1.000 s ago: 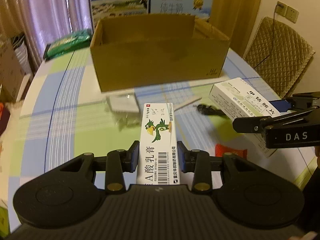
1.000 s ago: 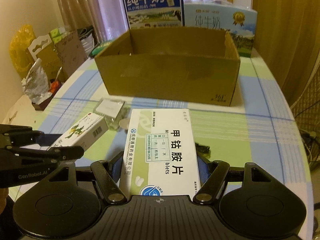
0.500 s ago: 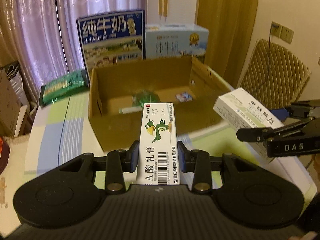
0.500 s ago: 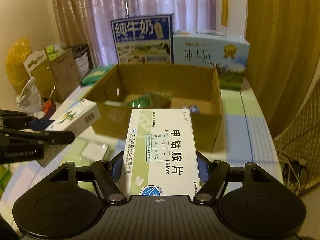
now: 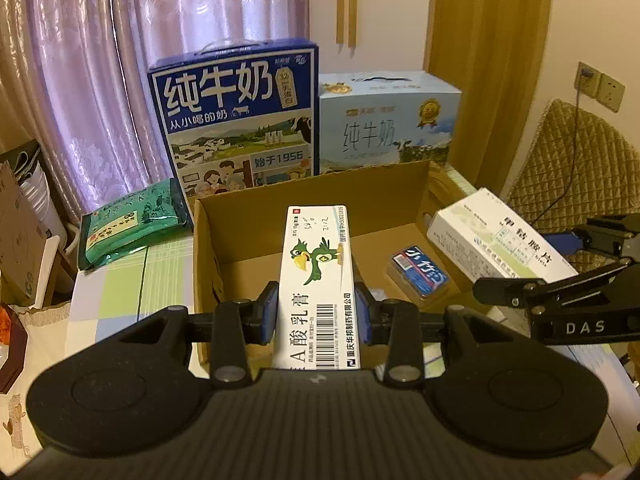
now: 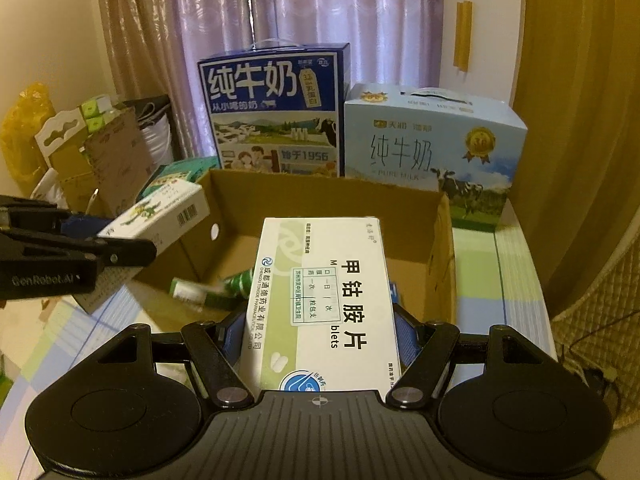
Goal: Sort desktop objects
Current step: 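Carry the ointment box and tablet box over the cardboard box with both tools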
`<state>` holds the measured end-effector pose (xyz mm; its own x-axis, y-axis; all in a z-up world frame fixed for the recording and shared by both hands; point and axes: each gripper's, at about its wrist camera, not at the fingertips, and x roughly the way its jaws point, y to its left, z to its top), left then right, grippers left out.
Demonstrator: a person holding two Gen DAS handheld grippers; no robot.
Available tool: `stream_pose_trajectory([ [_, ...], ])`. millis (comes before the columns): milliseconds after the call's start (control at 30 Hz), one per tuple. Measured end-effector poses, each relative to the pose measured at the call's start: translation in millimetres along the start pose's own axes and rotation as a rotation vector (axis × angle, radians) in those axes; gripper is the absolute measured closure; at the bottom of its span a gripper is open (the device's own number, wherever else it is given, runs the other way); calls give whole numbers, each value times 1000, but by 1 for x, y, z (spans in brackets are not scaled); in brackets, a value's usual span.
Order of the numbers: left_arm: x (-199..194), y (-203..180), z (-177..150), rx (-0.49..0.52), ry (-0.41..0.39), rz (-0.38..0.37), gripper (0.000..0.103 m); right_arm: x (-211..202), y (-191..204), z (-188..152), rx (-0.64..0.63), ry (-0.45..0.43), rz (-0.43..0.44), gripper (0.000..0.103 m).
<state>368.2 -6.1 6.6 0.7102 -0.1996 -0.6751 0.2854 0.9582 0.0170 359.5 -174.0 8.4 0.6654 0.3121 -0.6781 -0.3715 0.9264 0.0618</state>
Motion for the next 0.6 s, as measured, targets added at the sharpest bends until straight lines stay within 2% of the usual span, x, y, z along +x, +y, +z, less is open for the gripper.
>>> stream_pose_trajectory([
  [233,32,5,4,-15,31,-3,70,24,-7,17,13,3,2,35],
  [600,55,8,9,-26,44,-8,70,45,-16,24,33,20,1,35],
])
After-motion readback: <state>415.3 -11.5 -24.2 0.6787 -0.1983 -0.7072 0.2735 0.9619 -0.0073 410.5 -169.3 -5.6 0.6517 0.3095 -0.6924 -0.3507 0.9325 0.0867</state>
